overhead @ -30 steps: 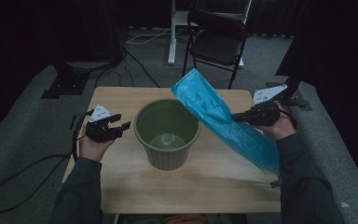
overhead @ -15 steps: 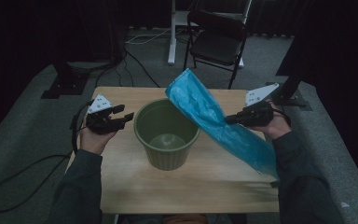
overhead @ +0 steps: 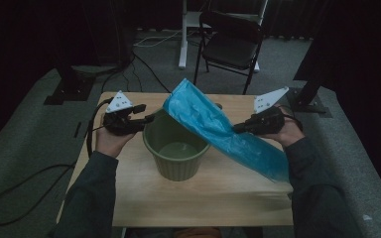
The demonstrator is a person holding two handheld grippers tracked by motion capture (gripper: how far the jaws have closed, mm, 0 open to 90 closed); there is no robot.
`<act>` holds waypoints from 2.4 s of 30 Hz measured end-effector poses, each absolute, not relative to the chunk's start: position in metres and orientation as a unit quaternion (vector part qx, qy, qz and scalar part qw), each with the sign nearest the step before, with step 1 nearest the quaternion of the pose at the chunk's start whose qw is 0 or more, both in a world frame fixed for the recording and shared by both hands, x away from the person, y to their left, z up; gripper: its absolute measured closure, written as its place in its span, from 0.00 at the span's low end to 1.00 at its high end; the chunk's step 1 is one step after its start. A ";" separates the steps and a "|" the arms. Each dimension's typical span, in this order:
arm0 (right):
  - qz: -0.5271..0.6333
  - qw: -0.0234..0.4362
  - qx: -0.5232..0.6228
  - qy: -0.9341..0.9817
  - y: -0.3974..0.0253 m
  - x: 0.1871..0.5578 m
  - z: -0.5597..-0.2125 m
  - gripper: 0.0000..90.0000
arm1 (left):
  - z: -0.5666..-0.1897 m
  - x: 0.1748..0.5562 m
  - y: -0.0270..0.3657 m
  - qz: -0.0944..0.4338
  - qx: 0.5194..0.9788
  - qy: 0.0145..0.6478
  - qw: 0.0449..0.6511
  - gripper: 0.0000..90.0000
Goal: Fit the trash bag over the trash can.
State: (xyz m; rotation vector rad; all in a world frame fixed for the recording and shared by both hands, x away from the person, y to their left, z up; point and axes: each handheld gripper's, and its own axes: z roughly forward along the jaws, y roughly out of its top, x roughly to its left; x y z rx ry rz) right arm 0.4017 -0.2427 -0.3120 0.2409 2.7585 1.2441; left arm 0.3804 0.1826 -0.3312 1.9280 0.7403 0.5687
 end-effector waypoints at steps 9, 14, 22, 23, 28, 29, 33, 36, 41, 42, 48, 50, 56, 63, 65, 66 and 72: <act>0.404 0.029 0.038 0.914 -0.230 0.398 -0.310 1.00 | -0.329 0.395 0.156 0.224 0.805 0.286 0.469 0.58; 0.422 0.020 0.025 0.906 -0.229 0.397 -0.307 1.00 | -0.338 0.396 0.143 0.222 0.822 0.283 0.442 0.59; 0.450 0.014 0.025 0.893 -0.222 0.402 -0.302 1.00 | -0.346 0.392 0.133 0.218 0.836 0.268 0.426 0.59; 0.450 0.014 0.025 0.893 -0.220 0.404 -0.302 1.00 | -0.346 0.392 0.133 0.219 0.836 0.268 0.426 0.59; 0.447 0.013 0.031 0.894 -0.207 0.411 -0.305 0.99 | -0.348 0.390 0.134 0.217 0.835 0.268 0.428 0.58; 0.447 0.013 0.033 0.894 -0.205 0.413 -0.305 0.99 | -0.348 0.389 0.134 0.216 0.835 0.268 0.430 0.58; 0.444 0.014 0.047 0.895 -0.198 0.420 -0.309 0.99 | -0.347 0.386 0.135 0.217 0.834 0.266 0.432 0.57; 0.442 0.012 0.055 0.895 -0.193 0.424 -0.313 0.99 | -0.345 0.383 0.135 0.218 0.832 0.262 0.437 0.57; 0.435 0.010 0.069 0.898 -0.184 0.429 -0.319 0.99 | -0.343 0.379 0.137 0.220 0.833 0.259 0.436 0.56; 0.434 0.010 0.072 0.898 -0.182 0.430 -0.320 0.99 | -0.343 0.378 0.138 0.219 0.832 0.259 0.438 0.56; 0.433 0.007 0.096 0.896 -0.171 0.439 -0.327 0.99 | -0.341 0.371 0.139 0.213 0.831 0.249 0.450 0.55; 0.433 0.007 0.101 0.896 -0.168 0.441 -0.329 0.99 | -0.341 0.369 0.138 0.211 0.832 0.244 0.452 0.55; 0.422 0.009 0.117 0.899 -0.158 0.446 -0.333 0.99 | -0.340 0.364 0.137 0.205 0.831 0.235 0.461 0.54; 0.413 0.018 0.126 0.902 -0.144 0.447 -0.332 0.99 | -0.335 0.357 0.136 0.204 0.830 0.226 0.467 0.52; 0.409 0.029 0.140 0.901 -0.141 0.449 -0.331 0.99 | -0.334 0.353 0.134 0.199 0.832 0.217 0.471 0.50; 0.409 0.032 0.146 0.900 -0.140 0.450 -0.331 0.99 | -0.334 0.352 0.133 0.199 0.833 0.213 0.470 0.49; 0.411 0.039 0.165 0.896 -0.138 0.452 -0.329 1.00 | -0.340 0.352 0.122 0.199 0.846 0.205 0.450 0.46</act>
